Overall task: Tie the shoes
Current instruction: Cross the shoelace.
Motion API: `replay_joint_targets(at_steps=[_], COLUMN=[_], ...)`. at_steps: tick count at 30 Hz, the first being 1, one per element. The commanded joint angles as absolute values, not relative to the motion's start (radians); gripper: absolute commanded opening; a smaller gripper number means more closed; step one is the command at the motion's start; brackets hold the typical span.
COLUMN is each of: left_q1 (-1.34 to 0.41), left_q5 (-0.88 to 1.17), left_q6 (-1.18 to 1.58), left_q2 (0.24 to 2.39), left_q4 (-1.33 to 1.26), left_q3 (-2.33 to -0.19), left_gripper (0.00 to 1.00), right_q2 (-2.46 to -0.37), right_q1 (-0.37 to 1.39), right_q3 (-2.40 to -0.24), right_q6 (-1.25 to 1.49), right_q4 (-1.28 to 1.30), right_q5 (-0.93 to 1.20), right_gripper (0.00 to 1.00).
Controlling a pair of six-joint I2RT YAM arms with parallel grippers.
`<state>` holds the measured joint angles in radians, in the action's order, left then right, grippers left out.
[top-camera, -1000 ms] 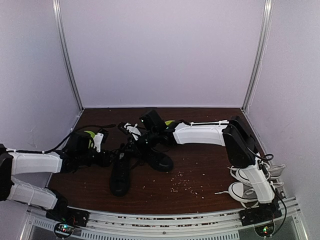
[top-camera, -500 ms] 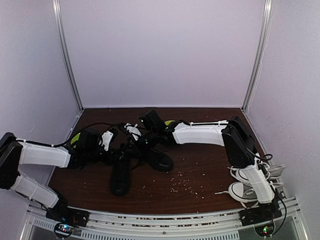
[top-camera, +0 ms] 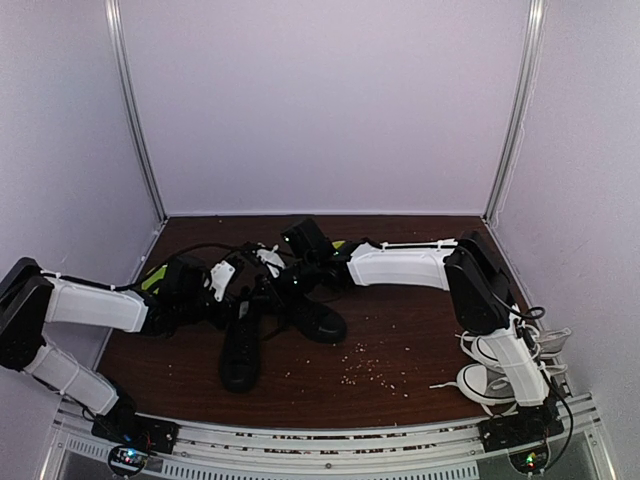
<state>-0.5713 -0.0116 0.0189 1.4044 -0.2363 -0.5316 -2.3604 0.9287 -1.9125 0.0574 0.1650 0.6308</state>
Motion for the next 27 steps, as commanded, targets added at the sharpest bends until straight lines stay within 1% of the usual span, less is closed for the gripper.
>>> replay_joint_targets(at_steps=[1, 10, 15, 20, 23, 27], left_q1=[-0.581, -0.643, -0.653, -0.654, -0.655, -0.656], left_q5=[-0.019, 0.000, -0.013, -0.067, -0.068, -0.071], left_q6=[0.002, 0.086, 0.132, 0.226, 0.275, 0.302], left_q2=[1.356, 1.122, 1.071, 1.065, 1.059, 1.055], left_q4=[-0.253, -0.089, 0.048, 0.246, 0.294, 0.337], left_q3=[-0.545, -0.492, -0.526, -0.619, -0.636, -0.653], left_gripper=[0.00, 0.00, 0.00, 0.00, 0.00, 0.00], right_q2=[-2.361, -2.342, -2.305, -2.203, -2.136, -2.084], right_q1=[0.919, 0.912, 0.906, 0.898, 0.904, 0.940], right_q3=[-1.934, -1.943, -1.922, -1.828, -1.738, -1.602], right_q6=[0.070, 0.042, 0.013, -0.032, -0.061, -0.079], right_q4=[0.148, 0.144, 0.156, 0.153, 0.117, -0.022], right_q5=[0.635, 0.613, 0.604, 0.567, 0.564, 0.607], right_gripper=[0.00, 0.00, 0.07, 0.17, 0.19, 0.20])
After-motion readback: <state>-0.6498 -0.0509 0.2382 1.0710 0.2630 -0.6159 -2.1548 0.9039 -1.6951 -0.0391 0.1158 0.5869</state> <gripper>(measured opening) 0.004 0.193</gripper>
